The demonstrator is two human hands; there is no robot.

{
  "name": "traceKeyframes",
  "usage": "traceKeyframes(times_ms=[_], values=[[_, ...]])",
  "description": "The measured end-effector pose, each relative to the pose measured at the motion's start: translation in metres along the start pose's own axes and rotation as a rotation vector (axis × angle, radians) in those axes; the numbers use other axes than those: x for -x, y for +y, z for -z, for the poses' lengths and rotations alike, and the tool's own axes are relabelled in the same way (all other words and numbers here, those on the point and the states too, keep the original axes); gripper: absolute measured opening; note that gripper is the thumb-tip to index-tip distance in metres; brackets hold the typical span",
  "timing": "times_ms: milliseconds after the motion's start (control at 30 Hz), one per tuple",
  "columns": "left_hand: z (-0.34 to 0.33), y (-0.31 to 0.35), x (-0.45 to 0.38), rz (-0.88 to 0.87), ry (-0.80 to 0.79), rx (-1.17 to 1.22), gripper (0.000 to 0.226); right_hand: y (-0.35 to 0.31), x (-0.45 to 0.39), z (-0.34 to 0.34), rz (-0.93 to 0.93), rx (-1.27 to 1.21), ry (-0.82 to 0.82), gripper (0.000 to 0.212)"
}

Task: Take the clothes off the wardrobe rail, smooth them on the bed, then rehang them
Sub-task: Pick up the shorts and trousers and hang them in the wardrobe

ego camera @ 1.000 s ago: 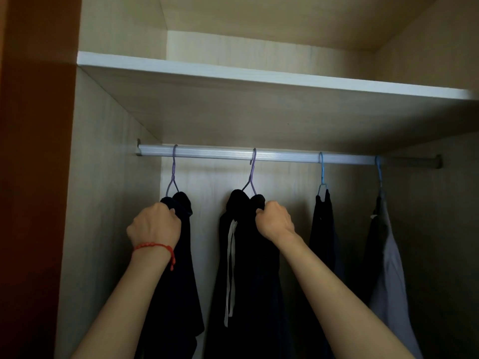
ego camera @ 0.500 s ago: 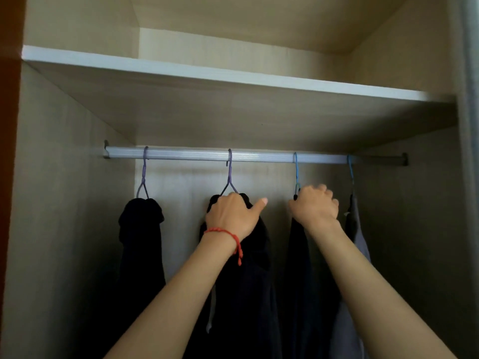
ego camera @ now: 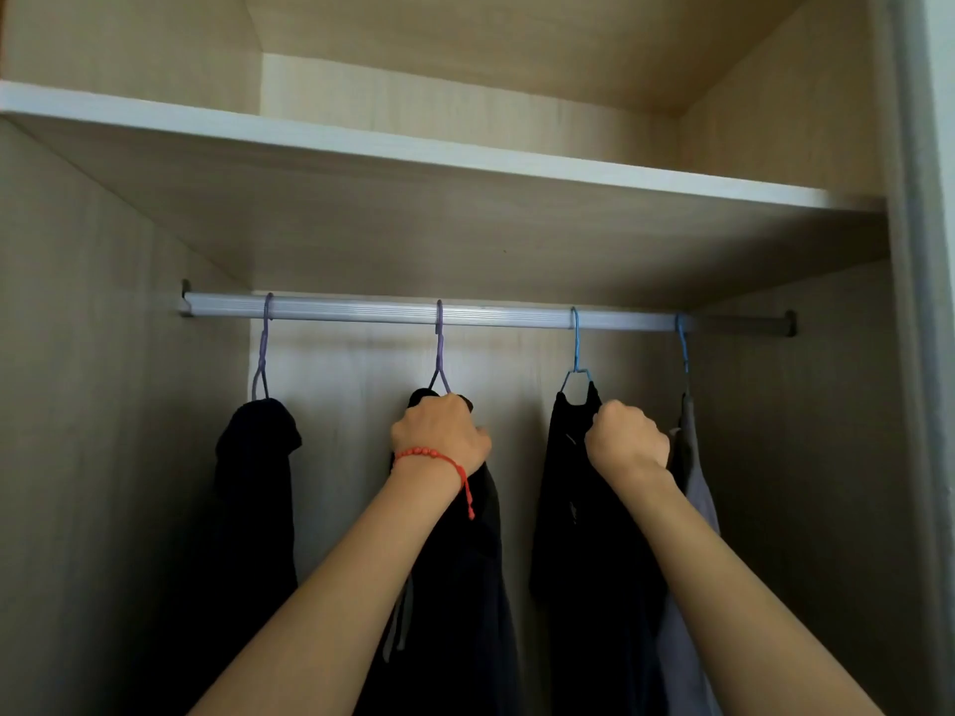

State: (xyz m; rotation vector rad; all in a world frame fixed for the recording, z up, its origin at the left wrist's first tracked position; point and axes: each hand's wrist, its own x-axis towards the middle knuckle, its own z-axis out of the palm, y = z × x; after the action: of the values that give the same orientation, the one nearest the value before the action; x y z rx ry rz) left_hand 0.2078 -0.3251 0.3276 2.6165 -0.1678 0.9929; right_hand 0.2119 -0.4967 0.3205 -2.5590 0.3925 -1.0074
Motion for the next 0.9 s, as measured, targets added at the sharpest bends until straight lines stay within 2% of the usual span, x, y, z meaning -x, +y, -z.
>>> traceKeyframes(times_ms=[467,767,900], values=[[-0.01,0.003,-0.003,0.041,0.03,0.108,0.023,0.014,-0.006,-0.005,0.079,-0.056,0.045,0.025],[-0.015,0.003,-0.005,0.029,0.032,0.082,0.025,0.025,-0.01,-0.002,0.11,-0.109,0.001,0.036],[-0.015,0.001,-0.004,0.019,0.041,0.094,0.027,0.03,-0.008,-0.001,0.135,-0.122,-0.027,0.033]])
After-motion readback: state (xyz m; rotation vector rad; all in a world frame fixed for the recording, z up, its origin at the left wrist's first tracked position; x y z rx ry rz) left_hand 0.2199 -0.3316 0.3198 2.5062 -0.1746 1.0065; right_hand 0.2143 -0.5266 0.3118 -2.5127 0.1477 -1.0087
